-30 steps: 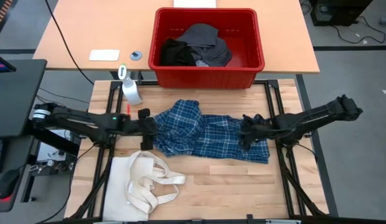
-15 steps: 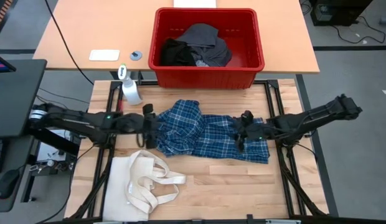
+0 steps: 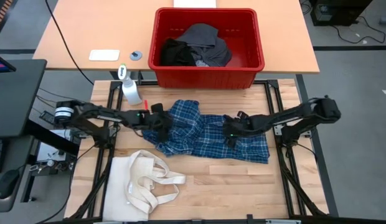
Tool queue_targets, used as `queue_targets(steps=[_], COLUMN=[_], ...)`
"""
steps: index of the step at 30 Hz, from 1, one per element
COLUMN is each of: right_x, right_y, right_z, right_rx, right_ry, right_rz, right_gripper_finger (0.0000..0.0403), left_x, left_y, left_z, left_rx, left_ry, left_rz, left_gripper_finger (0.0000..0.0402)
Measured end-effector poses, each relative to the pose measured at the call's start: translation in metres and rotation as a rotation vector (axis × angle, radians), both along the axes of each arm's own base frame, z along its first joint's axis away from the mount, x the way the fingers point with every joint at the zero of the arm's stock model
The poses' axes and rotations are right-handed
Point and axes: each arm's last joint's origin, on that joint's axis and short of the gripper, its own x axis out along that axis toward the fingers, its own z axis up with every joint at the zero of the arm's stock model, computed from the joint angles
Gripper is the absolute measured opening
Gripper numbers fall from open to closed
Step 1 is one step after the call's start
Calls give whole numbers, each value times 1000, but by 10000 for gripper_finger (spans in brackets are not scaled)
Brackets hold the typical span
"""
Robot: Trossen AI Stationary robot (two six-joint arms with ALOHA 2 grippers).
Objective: Fold Laundry from Bin
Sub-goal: Fold the blue pants
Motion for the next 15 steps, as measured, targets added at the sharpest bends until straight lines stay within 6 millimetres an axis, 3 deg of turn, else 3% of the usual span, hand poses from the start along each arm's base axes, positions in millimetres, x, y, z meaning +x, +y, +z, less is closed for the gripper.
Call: queue_targets(steps=[4, 8, 15], right_x=[-5, -15, -27], right_y=[-4, -6, -7], right_z=[-18, -20, 3], right_rx=[39, 7, -54], right_ry=[138, 223, 161], right_rz=[-59, -143, -205], right_gripper_finger=[204, 204, 204], left_x=[-6, -14, -22], left_y=[5, 5, 0], left_z=[-13, -10, 18], left_rx=[-12, 54, 99], left_ry=[111, 176, 74], left_rz=[51, 97, 61], left_gripper_finger=[203, 203, 203])
